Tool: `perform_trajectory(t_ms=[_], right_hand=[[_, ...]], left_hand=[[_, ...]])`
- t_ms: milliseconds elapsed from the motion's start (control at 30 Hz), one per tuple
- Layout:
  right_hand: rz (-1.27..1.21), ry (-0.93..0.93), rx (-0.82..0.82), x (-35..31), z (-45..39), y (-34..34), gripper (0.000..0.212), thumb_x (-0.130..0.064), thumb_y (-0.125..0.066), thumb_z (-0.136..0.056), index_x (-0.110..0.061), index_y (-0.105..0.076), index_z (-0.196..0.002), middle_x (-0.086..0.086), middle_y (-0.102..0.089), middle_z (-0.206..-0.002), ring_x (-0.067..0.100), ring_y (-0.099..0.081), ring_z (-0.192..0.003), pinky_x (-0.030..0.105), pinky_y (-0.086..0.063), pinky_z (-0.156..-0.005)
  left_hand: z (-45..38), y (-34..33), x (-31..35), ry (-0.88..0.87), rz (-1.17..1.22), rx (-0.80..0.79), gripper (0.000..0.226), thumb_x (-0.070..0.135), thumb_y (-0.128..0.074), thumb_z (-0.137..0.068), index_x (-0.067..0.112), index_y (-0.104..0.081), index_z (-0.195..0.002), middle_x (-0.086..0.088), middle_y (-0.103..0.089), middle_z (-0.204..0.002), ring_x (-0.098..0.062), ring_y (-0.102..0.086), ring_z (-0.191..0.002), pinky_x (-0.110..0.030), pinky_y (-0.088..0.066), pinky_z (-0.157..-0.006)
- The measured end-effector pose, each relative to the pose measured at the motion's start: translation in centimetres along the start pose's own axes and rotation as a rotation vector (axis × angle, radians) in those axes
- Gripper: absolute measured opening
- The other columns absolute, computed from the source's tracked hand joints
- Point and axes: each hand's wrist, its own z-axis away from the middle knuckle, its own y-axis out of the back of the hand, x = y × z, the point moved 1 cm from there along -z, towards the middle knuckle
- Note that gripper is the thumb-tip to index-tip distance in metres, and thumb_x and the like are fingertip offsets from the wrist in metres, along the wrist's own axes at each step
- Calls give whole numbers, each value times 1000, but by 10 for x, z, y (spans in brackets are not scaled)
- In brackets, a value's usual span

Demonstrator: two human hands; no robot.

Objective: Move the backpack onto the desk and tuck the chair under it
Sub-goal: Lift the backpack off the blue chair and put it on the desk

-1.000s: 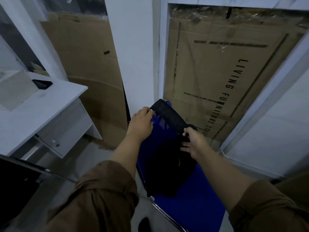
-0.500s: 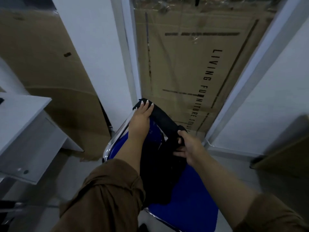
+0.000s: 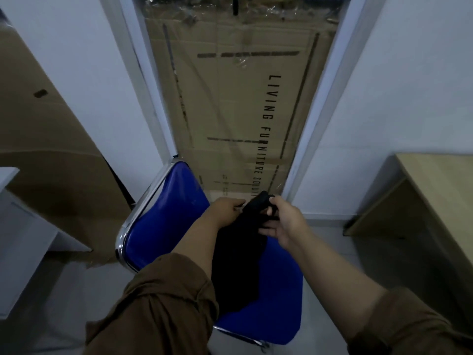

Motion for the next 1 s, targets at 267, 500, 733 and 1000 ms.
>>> perform_trajectory(t_ms=[267,500,733,1000], right_hand=[[-170,76,-68,-19,42,11,26,-18,-44,-95,-9,-47,-71,13,-59,-86,34,-64,-87,52,-54,-82],[-249,313,-196,-73,102,36,27,-19,-41,-95,-7,-52,-73,14,-59,-86,30,-67,-73,44,-57,-73],[-273,510,-138,-118,165,83,21,-11,-41,-93,-6,-57,-80,13,-57,-88,33,-60,-94,45,-52,-92],[55,796,127,-134,214,178,27,-7,-40,-91,-10,-65,-99,1,-62,-90,20,-58,-82,32,-53,-78]], left_hand=[[54,17,72,-67,108,155,34,20,-46,-98,18,-63,-128,-7,-67,-124,-22,-59,-113,-24,-42,-90],[116,24,136,-156,416,386,32,41,-47,-97,22,-71,-89,5,-65,-82,-13,-59,-85,-26,-45,-71],[153,-5,210,-277,348,448,56,41,-72,-79,28,-54,-130,7,-66,-114,-7,-61,-102,-24,-49,-83],[144,-39,295,-376,307,613,18,29,-54,-92,20,-70,-97,-5,-73,-87,-24,-67,-82,-34,-52,-68]])
